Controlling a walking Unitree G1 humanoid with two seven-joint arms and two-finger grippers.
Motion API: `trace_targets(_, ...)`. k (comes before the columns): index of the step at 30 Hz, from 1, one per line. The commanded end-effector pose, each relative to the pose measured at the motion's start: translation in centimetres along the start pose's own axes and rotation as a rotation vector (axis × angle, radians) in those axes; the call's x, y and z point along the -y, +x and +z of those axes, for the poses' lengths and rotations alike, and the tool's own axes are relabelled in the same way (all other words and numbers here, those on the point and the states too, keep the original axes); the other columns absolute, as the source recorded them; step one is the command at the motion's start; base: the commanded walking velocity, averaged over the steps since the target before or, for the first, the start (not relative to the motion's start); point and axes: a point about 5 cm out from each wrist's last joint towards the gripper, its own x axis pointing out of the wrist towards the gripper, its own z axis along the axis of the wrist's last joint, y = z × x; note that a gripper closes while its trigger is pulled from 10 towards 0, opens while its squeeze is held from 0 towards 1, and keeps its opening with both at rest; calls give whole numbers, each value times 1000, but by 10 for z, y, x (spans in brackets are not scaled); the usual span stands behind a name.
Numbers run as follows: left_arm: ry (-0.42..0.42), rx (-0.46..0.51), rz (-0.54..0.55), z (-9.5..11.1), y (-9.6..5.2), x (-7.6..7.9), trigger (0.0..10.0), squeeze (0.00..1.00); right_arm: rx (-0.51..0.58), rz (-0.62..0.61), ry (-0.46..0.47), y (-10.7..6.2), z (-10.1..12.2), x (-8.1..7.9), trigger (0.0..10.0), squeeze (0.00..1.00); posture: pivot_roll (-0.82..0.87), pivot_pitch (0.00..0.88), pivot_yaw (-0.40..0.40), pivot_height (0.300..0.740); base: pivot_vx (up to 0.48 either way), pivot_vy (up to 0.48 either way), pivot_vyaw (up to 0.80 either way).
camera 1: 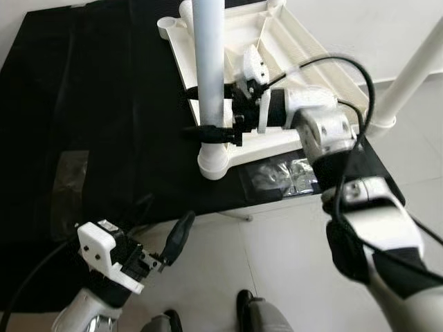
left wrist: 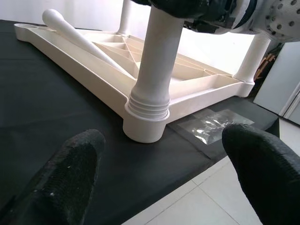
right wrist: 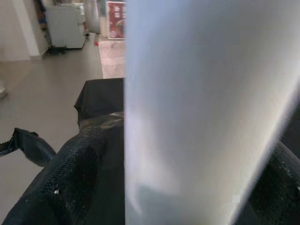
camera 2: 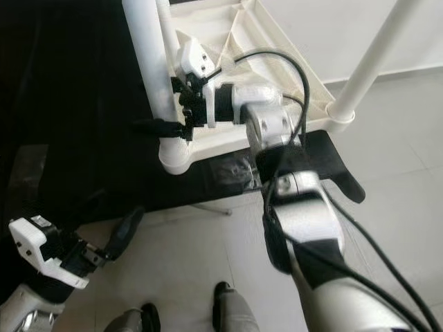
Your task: Building children table
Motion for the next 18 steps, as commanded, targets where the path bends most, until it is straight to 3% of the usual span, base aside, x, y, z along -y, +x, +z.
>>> trace_targets(1,9,-8,-5,5,-4,0,10000,0,-15,45,13,6,-7,-3,10000,0,31,319,-28,740,0,0,0)
trace_targets(2,14,-4,-5,7,-4,-1,10000,0,-16,64,26,6,-9,-3,8627,0,31,319,-28,740,0,0,0)
trace_targets(3,14,-4,-5,7,-4,-1,10000,0,-16,64,26,6,-9,-3,8627,0,31,319,-28,740,0,0,0)
trace_targets(4,18,0,-6,9,-4,-1,10000,0,-20,80,34,6,-12,-4,0,0,38,321,-29,740,0,0,0)
trace_targets(13,30,1,-15,9,-1,-2,10000,0,-52,128,55,1,-24,-6,0,0,23,324,-26,740,0,0,0)
trace_targets(18,30,-11,-18,1,3,-1,10000,0,-77,19,29,-6,-29,-1,0,0,-24,311,-16,740,0,0,0)
